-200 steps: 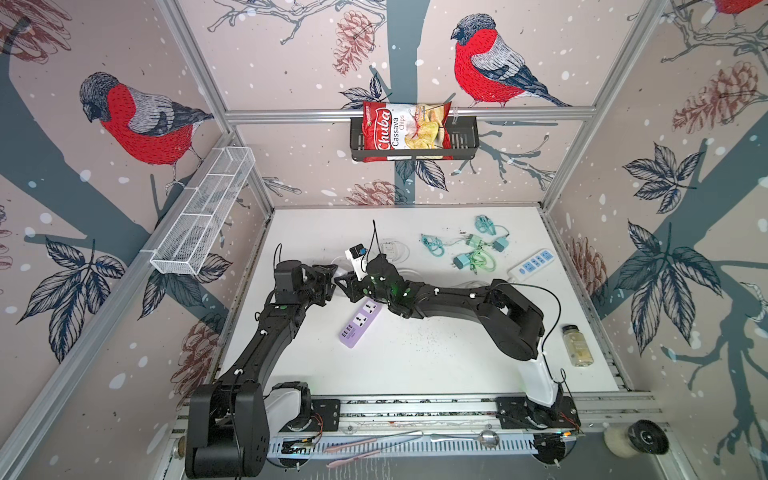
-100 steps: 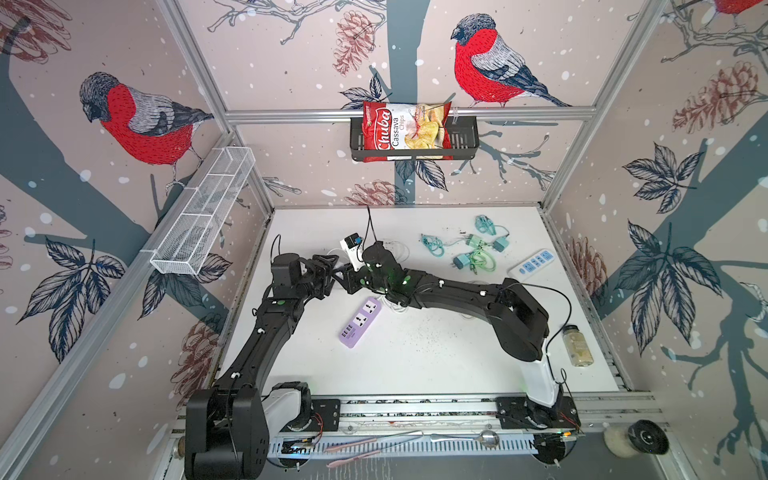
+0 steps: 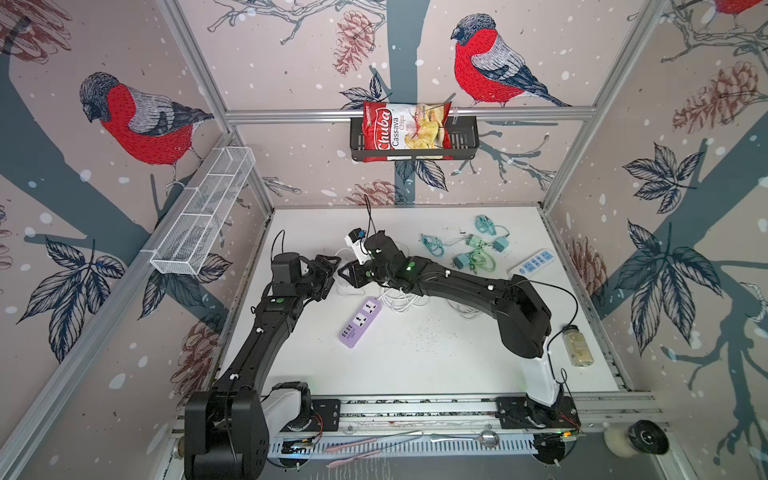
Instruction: Insert the plug
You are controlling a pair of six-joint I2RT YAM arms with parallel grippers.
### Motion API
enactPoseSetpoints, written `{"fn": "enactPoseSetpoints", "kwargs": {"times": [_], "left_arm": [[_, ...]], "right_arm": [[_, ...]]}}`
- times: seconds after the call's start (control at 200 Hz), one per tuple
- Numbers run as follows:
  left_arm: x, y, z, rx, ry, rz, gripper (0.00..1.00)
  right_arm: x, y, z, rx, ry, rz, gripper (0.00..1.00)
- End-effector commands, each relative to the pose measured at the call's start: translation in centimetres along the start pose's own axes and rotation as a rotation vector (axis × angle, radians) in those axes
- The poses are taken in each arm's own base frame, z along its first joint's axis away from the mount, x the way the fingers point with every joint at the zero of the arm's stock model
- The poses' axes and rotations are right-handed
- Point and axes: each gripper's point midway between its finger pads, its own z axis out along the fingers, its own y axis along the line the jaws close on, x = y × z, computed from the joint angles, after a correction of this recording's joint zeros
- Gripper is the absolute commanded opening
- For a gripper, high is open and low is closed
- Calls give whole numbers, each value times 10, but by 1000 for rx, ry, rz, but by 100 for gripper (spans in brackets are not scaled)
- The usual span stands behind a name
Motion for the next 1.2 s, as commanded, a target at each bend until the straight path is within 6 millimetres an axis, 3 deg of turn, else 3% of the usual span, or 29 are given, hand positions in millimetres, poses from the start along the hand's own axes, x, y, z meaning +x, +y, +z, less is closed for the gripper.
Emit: {"fn": "enactPoseSetpoints", "kwargs": {"times": [0.0,0.33,0.565,0.69,0.78,0.91,1.041,1.116,1.196], "left_arm": [[0,-4,-1,13,-1,36,75],[3,2,3,28,11,13,67],[10,12,1,32,17,-5,68],[14,23,1,18,19,-8,71],[12,25,0,2,4,35,71],[12,26,-1,18,-11,69,71],[13,26,-1,37,-14,91,68],[15,25,0,50,-9,106,66],[19,26,1,70,2,107,64]], "right_arm": [[-2,11,-4,-50,15,6,0],[4,11,-1,-48,54,6,1],[2,-2,-9,-9,70,7,0],[14,-9,-15,40,177,-58,0],[30,-34,-26,141,273,-118,0],[57,-95,-50,369,434,-143,0],[78,-139,-72,552,547,-150,0],[83,-153,-83,622,571,-133,0],[88,-150,-93,615,592,-125,0]]}}
